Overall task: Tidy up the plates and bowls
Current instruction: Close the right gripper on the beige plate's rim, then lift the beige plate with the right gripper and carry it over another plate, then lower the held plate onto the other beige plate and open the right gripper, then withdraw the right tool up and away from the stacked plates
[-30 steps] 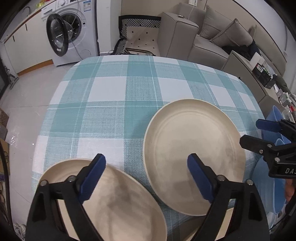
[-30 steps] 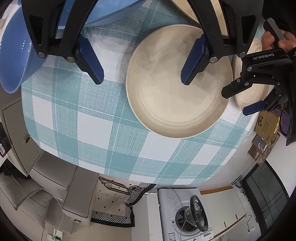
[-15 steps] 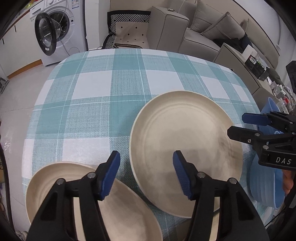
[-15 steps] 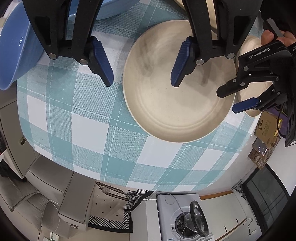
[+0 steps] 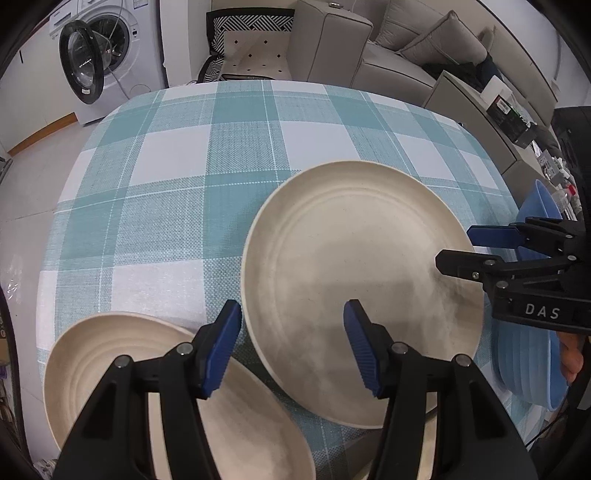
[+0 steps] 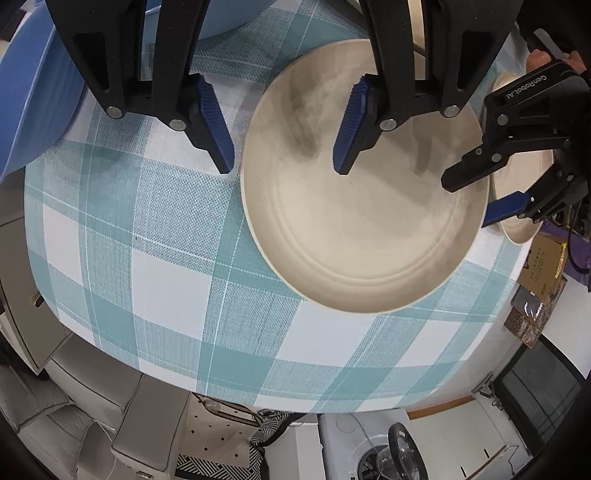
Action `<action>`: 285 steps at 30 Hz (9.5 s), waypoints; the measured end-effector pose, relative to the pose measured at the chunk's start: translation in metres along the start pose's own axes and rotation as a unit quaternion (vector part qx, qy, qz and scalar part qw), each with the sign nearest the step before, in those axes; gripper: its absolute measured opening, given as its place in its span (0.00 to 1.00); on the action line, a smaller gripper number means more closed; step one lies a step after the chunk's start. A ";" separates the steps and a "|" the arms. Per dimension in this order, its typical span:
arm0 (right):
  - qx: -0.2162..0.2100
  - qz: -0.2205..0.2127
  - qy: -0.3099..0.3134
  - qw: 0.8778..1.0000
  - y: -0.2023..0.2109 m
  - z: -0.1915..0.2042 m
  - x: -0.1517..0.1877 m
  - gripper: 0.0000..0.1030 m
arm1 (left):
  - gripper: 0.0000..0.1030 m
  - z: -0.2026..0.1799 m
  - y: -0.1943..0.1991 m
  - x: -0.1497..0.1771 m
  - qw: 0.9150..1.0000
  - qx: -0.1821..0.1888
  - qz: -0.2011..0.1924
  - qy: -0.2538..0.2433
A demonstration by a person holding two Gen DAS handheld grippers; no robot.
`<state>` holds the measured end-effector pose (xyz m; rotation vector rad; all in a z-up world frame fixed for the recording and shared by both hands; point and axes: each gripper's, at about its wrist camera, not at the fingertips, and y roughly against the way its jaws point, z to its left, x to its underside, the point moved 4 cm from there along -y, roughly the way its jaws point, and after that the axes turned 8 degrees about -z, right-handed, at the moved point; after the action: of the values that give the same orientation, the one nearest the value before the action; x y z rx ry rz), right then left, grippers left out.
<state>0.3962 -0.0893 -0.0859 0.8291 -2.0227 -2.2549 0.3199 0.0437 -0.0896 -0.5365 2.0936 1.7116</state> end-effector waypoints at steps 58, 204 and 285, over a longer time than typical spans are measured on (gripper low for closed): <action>0.031 -0.060 -0.015 0.998 0.038 -0.018 -0.001 0.12 | 0.26 -0.004 0.038 -0.004 0.999 -0.012 -0.044 0.014; 0.057 -0.152 0.066 0.985 0.100 0.060 0.234 0.39 | 0.43 -0.060 0.109 0.177 0.993 -0.056 -0.062 -0.080; -0.075 -0.285 0.029 0.955 0.204 0.090 0.162 0.99 | 1.00 0.046 0.211 0.120 0.974 -0.073 -0.208 0.057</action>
<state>0.1535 -0.0955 0.0442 1.6070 -1.7113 -2.5607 0.1107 0.1211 0.0164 -1.0583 1.7694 1.6209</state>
